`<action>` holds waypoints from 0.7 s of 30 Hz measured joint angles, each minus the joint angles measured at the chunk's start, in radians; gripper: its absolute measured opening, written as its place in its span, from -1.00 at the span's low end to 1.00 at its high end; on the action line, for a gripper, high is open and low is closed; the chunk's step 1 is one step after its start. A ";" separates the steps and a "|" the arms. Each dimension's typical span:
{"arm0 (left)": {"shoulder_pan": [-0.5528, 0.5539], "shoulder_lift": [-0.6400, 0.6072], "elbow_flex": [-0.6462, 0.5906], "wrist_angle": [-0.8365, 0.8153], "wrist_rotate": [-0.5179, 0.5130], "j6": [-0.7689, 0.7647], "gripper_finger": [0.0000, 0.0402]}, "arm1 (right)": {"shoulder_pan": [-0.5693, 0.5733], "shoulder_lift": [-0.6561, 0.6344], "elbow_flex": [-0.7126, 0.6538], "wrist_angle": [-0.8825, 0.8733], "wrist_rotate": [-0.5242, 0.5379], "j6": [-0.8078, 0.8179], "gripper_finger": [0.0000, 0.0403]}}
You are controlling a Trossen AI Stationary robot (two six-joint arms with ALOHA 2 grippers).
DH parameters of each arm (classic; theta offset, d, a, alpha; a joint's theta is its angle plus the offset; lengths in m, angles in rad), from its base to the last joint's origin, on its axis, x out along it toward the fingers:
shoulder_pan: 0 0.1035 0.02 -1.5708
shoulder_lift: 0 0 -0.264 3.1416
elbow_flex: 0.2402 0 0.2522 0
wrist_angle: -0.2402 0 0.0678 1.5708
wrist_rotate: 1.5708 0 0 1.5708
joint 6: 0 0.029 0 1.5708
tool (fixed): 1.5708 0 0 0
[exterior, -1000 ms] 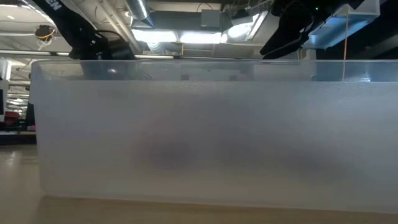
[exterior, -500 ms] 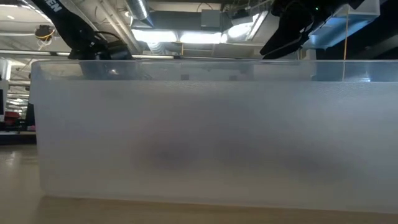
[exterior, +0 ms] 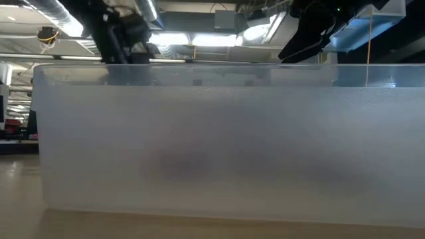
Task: Sort produce into baskets
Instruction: Put the apple into the orange bin
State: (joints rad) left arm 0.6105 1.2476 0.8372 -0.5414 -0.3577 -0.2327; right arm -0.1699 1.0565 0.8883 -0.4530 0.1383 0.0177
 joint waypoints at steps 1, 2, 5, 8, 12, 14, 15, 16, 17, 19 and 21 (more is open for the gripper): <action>-0.024 -0.008 0.010 -0.006 0.008 0.000 0.40 | 0.000 0.000 0.000 0.000 0.000 0.000 0.64; -0.050 -0.017 0.020 -0.008 0.020 -0.001 0.40 | 0.000 0.000 0.000 0.000 0.000 0.000 0.64; -0.133 -0.037 0.046 -0.033 0.055 -0.021 0.40 | 0.000 0.000 0.000 0.000 0.000 0.000 0.64; -0.223 -0.057 0.063 -0.059 0.100 -0.053 0.40 | 0.000 0.000 0.000 0.000 0.000 0.000 0.64; -0.347 -0.083 0.066 -0.115 0.159 -0.140 0.40 | 0.000 0.000 0.000 0.000 0.000 0.001 0.64; -0.402 -0.096 0.066 -0.147 0.187 -0.224 0.40 | 0.000 0.000 0.000 -0.005 0.000 0.004 0.64; -0.430 -0.102 0.066 -0.166 0.198 -0.254 0.40 | 0.000 0.000 0.000 -0.010 0.000 0.004 0.64; -0.458 -0.108 0.066 -0.183 0.207 -0.286 0.40 | 0.000 0.000 0.000 -0.012 0.000 0.004 0.64; -0.486 -0.114 0.066 -0.197 0.217 -0.319 0.40 | 0.000 0.000 0.000 -0.012 0.000 0.004 0.64; -0.544 -0.125 0.066 -0.221 0.233 -0.381 0.40 | 0.000 0.000 0.000 -0.012 0.000 0.004 0.64; -0.601 -0.130 0.066 -0.235 0.258 -0.429 0.40 | 0.000 0.000 0.000 -0.014 0.000 0.004 0.64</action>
State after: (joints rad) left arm 0.0098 1.1172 0.9035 -0.7768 -0.0997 -0.6615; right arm -0.1696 1.0565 0.8883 -0.4667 0.1379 0.0216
